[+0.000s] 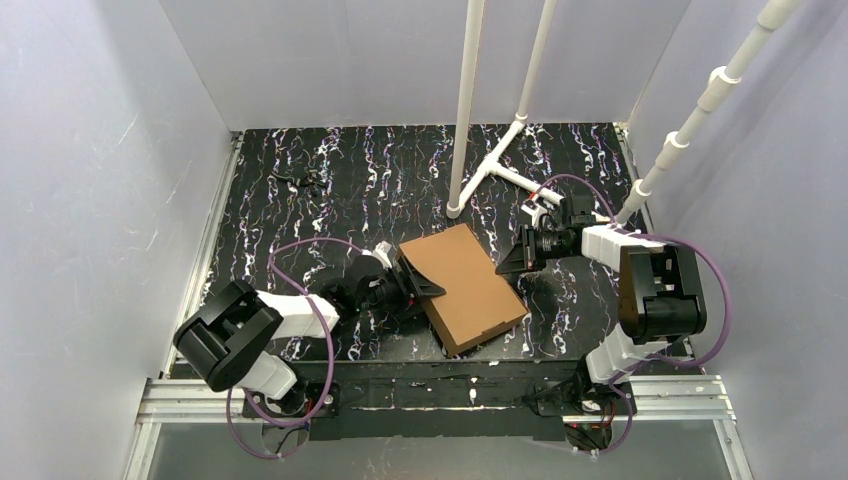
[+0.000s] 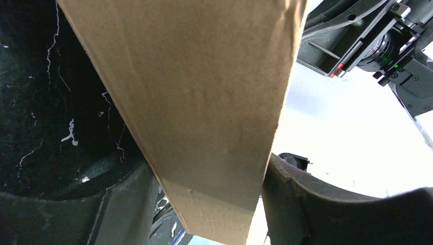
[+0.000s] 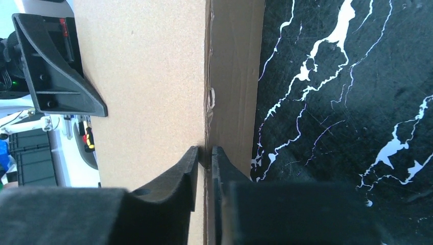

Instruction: Fold the paper box

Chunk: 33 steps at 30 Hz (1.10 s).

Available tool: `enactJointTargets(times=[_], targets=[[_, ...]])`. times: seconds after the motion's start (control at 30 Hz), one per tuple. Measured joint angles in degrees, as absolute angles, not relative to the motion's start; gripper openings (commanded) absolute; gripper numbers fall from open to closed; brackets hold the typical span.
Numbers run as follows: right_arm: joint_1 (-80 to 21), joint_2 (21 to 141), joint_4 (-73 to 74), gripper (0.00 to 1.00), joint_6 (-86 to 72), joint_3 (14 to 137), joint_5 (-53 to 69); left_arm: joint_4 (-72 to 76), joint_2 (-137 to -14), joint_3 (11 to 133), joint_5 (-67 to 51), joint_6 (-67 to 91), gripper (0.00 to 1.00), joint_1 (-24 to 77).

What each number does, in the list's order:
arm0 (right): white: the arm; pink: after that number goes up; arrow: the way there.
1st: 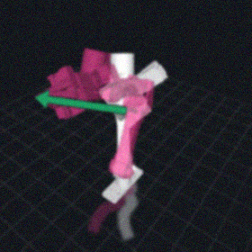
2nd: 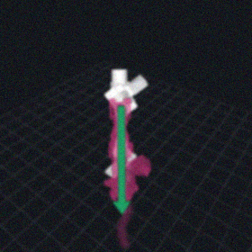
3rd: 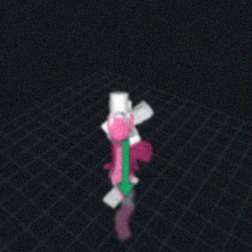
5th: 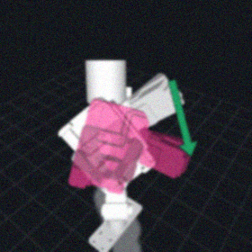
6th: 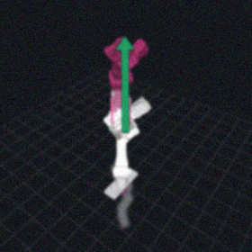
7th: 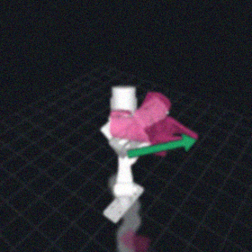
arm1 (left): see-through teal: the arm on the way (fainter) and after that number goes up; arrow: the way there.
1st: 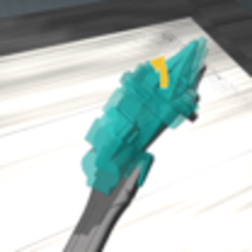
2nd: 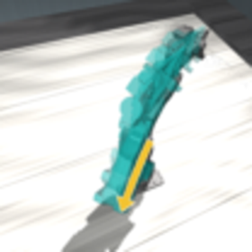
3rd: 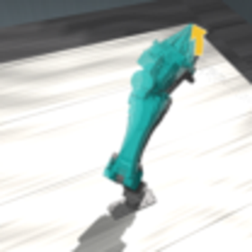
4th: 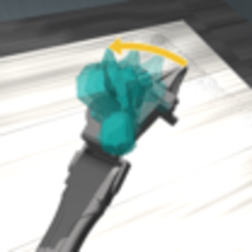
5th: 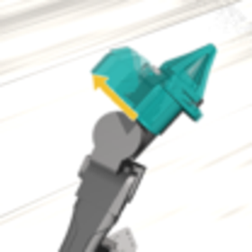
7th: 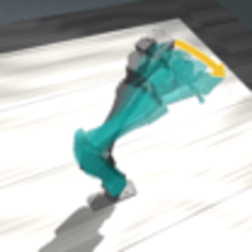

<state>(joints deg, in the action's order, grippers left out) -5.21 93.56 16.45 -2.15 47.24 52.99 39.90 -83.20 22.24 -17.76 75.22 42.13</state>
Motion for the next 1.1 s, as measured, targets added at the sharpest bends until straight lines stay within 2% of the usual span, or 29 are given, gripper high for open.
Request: enactJointTargets(times=[0.1,0.2,0.27,0.37,0.53,0.7,0.9,1.1], targets=[[-5.2,93.5,16.4,0.46,-1.5,47.1,53.2,40.4,-82.5,21.5,-17.3,75.3,0.27,42.2],[-5.3,93.4,16.8,0.71,-0.3,46.8,52.6,40.1,-79.6,19.7,-16.9,75.1,0.25,42.0],[-5.3,92.9,17.6,0.81,0.7,46.7,52.5,38.7,-76.5,18.4,-17.0,74.8,0.25,41.3],[-5.1,90.3,18.4,0.92,2.1,46.7,52.7,31.8,-69.4,18.1,-17.0,72.9,0.24,39.4],[-2.2,81.5,18.7,0.97,3.7,46.7,53.2,10.7,-54.4,21.4,-15.3,65.3,0.20,35.8],[3.8,76.8,18.3,0.98,6.2,46.5,54.1,-17.3,-48.8,36.0,-12.1,53.0,0.14,30.5],[7.4,76.6,19.9,0.98,8.8,45.8,54.7,-41.3,-60.3,62.0,-3.7,35.4,0.12,27.2],[7.9,75.6,20.6,0.98,9.8,45.2,54.9,-53.0,-76.3,78.1,6.8,19.6,0.09,27.2]])
